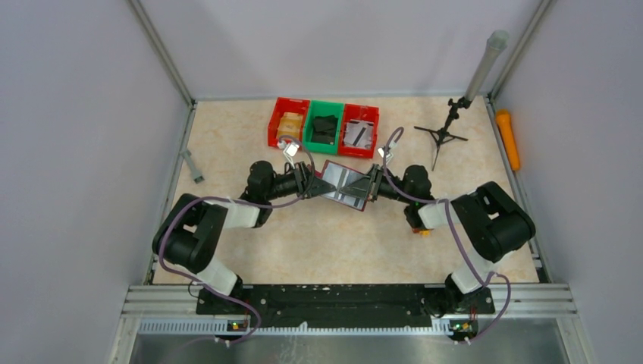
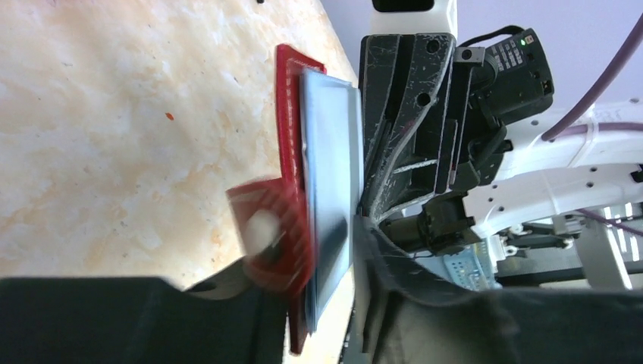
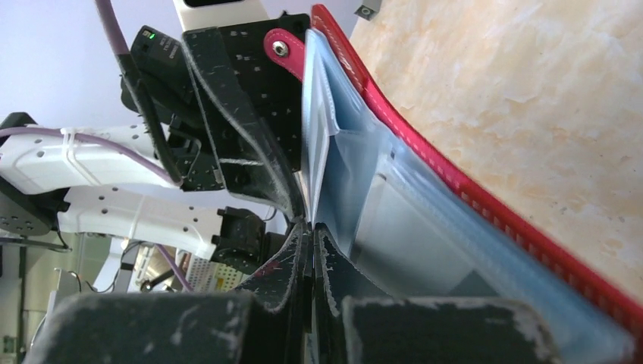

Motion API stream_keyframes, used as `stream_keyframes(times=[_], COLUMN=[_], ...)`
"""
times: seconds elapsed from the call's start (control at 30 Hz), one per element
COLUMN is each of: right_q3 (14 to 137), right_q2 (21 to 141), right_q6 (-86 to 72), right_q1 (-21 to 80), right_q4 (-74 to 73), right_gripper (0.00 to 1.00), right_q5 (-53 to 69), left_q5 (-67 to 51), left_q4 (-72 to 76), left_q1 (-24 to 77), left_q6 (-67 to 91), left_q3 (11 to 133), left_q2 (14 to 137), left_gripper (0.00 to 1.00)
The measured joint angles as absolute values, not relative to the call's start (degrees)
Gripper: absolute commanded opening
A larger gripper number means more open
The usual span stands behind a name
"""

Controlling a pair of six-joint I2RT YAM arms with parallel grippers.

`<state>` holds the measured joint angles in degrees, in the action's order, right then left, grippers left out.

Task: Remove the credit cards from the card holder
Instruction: Remove the credit card from the card holder.

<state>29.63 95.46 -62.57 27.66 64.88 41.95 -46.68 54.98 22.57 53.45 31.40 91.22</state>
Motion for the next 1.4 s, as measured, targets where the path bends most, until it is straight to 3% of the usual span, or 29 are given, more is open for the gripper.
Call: stream_keyframes(times=[0.07,0.27,0.33,0.4,0.47,0.6,0.73,0.8,0.87,1.17,1.33,1.4], right_q3=[29.6,29.6,29.6,29.6,29.6,29.6,29.6,29.6,29.5,28.5,28.5,28.5], right_q2=[95.4,95.4,95.4,95.4,95.4,95.4,95.4,95.4,95.4,95.6,96.3,96.3], right_q6=[-62.8,-63.2,-63.2,-63.2,-63.2,-63.2,-63.5,-63.8,-64.7,-66.9,-67.8,-68.0], right_q1=[27.7,27.6,27.6,27.6,27.5,27.4,27.1,27.0,26.6,25.3,25.3,25.3], right_q4=[65.7,66.5,66.5,66.5,66.5,66.7,67.6,68.2,69.1,76.0,77.5,78.1], right_gripper=[0.0,0.0,0.0,0.0,0.0,0.0,0.02,0.24,0.28,0.18,0.0,0.0], right_q5=[42.4,43.2,43.4,43.5,43.8,44.3,45.0,45.3,45.4,46.0,46.2,46.3], left_q5=[-46.7,-47.0,-47.1,-47.2,-47.1,-47.2,-47.3,-47.4,-47.7,-50.2,-51.0,-51.2], left_q4=[54.8,55.0,55.5,56.0,56.5,57.6,59.4,60.2,60.9,71.9,74.7,75.5], left_q1=[22.7,22.9,22.9,22.9,22.6,22.4,22.4,22.3,22.3,22.1,22.0,22.0], left_q6=[53.2,53.3,53.2,53.2,53.4,54.4,55.5,55.9,56.5,63.4,65.6,66.1], left_q3=[31.4,31.4,31.3,31.0,30.6,29.8,29.5,29.4,29.3,28.7,28.7,28.7], left_q2=[91.2,89.7,88.9,88.3,87.9,87.9,87.9,87.9,87.9,92.9,93.7,93.7], left_gripper=[0.57,0.53,0.44,0.23,0.09,0.01,0.01,0.0,0.0,0.0,0.0,0.06])
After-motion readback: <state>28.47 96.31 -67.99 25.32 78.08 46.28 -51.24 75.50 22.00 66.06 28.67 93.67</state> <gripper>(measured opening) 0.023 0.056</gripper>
